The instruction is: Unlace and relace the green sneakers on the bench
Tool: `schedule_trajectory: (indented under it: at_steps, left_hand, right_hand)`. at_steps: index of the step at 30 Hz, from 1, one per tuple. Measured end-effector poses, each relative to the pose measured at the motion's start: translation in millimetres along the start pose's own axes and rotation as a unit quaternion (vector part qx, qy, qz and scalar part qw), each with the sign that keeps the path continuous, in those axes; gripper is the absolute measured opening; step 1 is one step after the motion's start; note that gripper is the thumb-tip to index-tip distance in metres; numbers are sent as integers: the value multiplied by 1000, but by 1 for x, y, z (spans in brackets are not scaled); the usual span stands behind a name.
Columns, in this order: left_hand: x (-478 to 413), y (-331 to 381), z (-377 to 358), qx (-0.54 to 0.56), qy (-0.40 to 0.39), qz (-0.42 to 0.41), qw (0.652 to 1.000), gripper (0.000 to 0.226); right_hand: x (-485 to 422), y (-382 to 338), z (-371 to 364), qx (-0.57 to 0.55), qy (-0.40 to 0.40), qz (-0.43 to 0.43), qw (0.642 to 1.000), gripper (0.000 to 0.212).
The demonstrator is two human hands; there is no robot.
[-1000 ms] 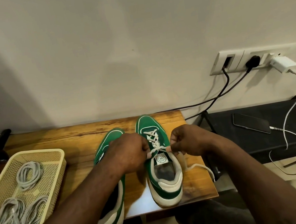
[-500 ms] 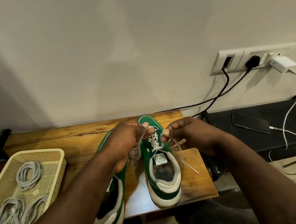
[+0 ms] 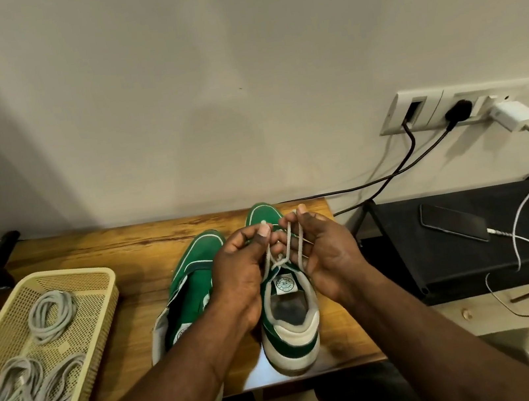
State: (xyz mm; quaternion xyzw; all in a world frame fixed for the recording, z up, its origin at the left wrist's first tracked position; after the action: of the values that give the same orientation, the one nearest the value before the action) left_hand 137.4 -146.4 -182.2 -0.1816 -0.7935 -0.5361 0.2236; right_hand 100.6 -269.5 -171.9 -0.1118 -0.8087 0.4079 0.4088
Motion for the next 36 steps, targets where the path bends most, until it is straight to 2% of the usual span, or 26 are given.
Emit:
schedule_trajectory:
  at_steps: [3, 8, 12, 18, 22, 27, 32, 36]
  left_hand:
    - [-3, 2, 0, 10, 6, -4, 1000, 13]
    - [-8, 0, 1, 29, 9, -9, 1000, 17]
    - [-13, 1, 3, 11, 27, -23, 999, 12]
    - [-23, 1, 8, -37, 96, -65, 993, 14]
    - [-24, 7, 5, -51, 41, -66, 996, 10]
    - [-20, 7, 2, -91, 9, -92, 992, 19]
    - [-18, 6, 0, -79, 6, -87, 993, 20]
    - [-20, 7, 2, -104, -25, -78, 991, 11]
  right_hand:
    - [2, 0, -1, 23, 4, 31, 999, 23]
    - [7, 4, -6, -12, 5, 17, 1000, 20]
    - [5, 6, -6, 4, 36, 25, 999, 16]
    - [-12, 17, 2, 56, 114, 27, 992, 20]
    - [-10, 19, 0, 28, 99, 14, 995, 20]
    - [-2, 17, -9, 1, 65, 15, 998, 25]
    - [-6, 19, -7, 27, 103, 41, 993, 19]
    - [-11, 19, -4, 37, 103, 45, 993, 25]
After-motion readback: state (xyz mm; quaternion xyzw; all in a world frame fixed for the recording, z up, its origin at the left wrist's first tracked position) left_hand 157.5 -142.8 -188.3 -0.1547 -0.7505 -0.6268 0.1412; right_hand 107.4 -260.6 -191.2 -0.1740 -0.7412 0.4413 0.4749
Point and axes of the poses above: each hand's wrist, its own x-axis away from the middle knuckle, its own z-axis out of the back of the hand, y = z × x, the point moved 4 cm from there along -x, towards the middle knuckle, and after that the axes turned 15 degrees about y, right-handed, at the moved point
